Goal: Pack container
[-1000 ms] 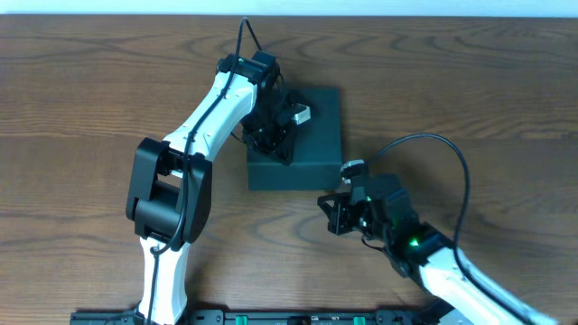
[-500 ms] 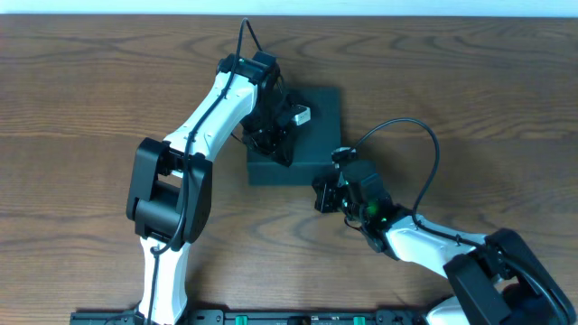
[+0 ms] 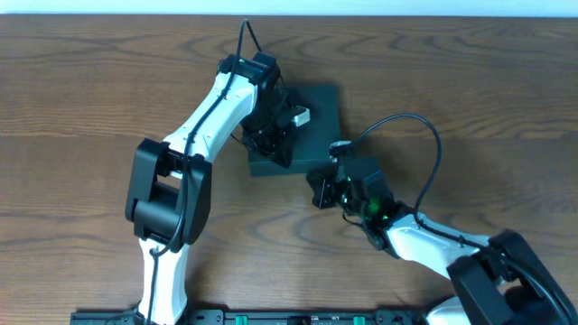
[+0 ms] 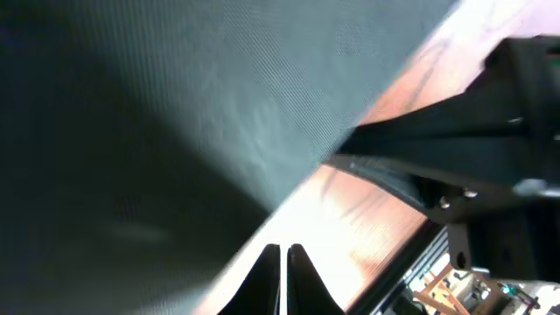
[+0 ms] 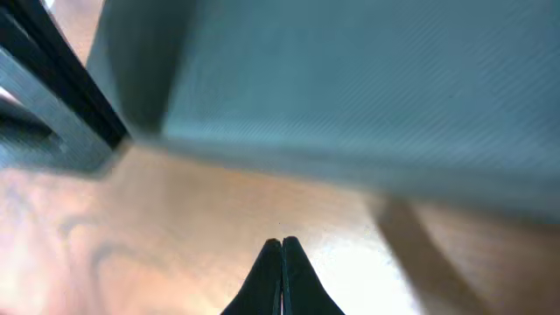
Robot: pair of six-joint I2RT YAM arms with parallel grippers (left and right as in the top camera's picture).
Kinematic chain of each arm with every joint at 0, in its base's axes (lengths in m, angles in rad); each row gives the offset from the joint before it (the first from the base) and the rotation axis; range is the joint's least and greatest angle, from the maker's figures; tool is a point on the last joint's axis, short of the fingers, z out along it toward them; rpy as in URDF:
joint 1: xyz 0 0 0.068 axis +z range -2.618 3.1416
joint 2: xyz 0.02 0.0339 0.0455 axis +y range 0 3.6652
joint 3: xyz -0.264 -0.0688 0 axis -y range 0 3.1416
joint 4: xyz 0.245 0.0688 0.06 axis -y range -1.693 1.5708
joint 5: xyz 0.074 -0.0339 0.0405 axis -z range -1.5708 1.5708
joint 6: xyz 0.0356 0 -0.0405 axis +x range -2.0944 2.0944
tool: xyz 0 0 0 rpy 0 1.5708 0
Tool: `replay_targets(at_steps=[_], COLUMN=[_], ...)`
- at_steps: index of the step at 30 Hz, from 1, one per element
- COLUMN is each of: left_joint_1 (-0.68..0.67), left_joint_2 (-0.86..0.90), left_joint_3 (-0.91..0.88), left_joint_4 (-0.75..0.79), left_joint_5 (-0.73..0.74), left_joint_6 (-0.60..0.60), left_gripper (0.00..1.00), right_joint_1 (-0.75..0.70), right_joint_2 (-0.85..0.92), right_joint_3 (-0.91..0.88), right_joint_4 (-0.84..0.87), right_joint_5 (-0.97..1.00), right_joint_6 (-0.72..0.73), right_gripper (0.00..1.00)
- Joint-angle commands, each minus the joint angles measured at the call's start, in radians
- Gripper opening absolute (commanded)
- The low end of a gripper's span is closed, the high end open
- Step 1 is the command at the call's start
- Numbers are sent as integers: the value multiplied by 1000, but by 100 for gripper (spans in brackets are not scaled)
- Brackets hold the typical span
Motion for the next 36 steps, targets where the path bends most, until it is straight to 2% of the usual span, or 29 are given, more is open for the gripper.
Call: replay_targets(at_steps=[1,6,10,13,16,17,18,19,20,25,36], left_joint_1=[4,5,5,5,5,5,5,5,5,5,5], left_joint_2=[-177,-463,-722,-931,-1109,-1151,-1183,-1213,-1233,-1243,-1243], left_joint_3=[2,-2,-55,-167,-309,-344,-369,-391,-404,-406,-406], left_joint_4=[-21,-76,-109,-98,-56,-40,-29,-23,-23,-71,-70], left_joint_5=[-9,-37,-48,-105,-118,-123,-134,-159,-190,-201,-201], left_joint_6=[-10,-10,-6,-6,-6,-7,-7,-9,-17,-17,-17], left_gripper=[6,6,6,6,6,6,6,37,95,95,95], right_joint_1=[-16,-16,-16,-16,-16,-16,-16,-16,-16,-16,-16], right_joint_2=[-122,-456,-763,-970,-1100,-1117,-1124,-1124,-1120,-1119,-1119], right_joint_3=[14,83,206,269,270,270,270,269,264,254,254], right_joint_4=[-97,-548,-905,-1028,-1036,-1044,-1056,-1085,-1111,-1197,-1375], right_joint_5=[-124,-69,21,92,124,123,120,121,121,121,121], right_joint_6=[-20,-114,-241,-282,-281,-280,-272,-247,-235,-225,-225], right_gripper=[2,2,2,2,3,18,51,99,99,99,99])
